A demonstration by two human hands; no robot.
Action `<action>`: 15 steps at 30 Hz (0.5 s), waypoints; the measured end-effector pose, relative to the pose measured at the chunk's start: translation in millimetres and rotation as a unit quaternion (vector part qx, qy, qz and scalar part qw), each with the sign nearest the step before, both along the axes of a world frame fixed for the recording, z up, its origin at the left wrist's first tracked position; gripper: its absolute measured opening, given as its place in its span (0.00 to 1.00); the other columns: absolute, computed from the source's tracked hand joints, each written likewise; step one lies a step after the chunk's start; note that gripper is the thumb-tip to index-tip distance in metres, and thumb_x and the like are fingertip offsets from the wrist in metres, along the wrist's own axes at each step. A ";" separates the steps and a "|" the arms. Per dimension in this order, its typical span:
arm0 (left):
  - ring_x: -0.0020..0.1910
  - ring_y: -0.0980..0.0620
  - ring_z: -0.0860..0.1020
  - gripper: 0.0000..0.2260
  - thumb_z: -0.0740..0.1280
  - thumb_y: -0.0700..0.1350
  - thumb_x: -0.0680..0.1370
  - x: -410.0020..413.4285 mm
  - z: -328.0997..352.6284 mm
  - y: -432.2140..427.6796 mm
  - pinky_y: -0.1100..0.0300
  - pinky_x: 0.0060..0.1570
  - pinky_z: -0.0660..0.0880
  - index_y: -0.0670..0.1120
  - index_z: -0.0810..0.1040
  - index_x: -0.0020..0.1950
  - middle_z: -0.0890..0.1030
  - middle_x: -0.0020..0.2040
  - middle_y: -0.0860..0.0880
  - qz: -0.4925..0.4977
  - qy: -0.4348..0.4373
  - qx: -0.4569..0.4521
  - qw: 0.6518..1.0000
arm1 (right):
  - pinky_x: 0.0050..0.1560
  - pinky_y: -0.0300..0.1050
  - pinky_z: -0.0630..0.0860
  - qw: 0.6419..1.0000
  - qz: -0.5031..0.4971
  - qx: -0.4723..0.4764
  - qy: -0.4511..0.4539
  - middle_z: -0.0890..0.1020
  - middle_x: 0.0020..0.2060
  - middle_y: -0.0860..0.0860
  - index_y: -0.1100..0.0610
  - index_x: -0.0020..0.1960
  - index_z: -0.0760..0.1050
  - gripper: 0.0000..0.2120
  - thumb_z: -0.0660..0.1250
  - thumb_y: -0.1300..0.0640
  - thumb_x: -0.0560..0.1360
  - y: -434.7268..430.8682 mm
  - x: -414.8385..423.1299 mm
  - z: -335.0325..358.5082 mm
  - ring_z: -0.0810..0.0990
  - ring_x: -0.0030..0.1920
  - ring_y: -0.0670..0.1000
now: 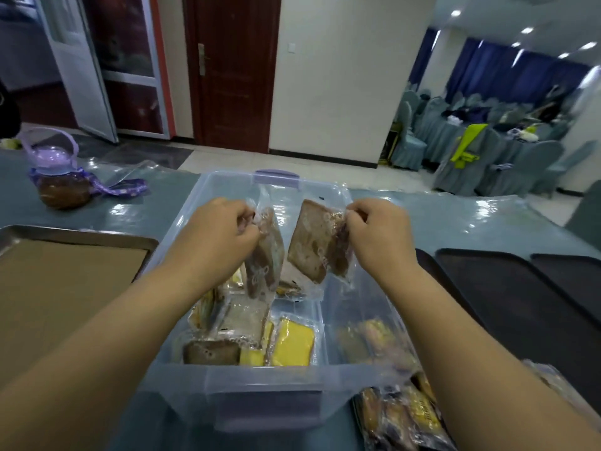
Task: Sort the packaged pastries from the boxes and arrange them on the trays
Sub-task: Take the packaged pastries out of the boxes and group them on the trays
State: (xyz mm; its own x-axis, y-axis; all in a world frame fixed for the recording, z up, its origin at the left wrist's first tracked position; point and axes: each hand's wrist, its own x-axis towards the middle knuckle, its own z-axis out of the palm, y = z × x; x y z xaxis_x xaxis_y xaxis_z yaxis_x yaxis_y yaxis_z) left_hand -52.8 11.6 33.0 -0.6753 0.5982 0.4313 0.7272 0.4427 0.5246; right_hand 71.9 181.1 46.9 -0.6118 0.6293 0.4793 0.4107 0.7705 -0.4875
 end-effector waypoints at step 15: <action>0.37 0.63 0.70 0.09 0.65 0.45 0.77 135.8 53.7 92.3 0.81 0.39 0.64 0.45 0.80 0.55 0.70 0.43 0.54 -0.072 0.066 0.146 0.984 | 0.44 0.27 0.67 0.974 -0.013 0.077 0.215 0.82 0.41 0.49 0.57 0.51 0.83 0.08 0.65 0.59 0.77 55.2 146.5 27.1 0.75 0.42 0.43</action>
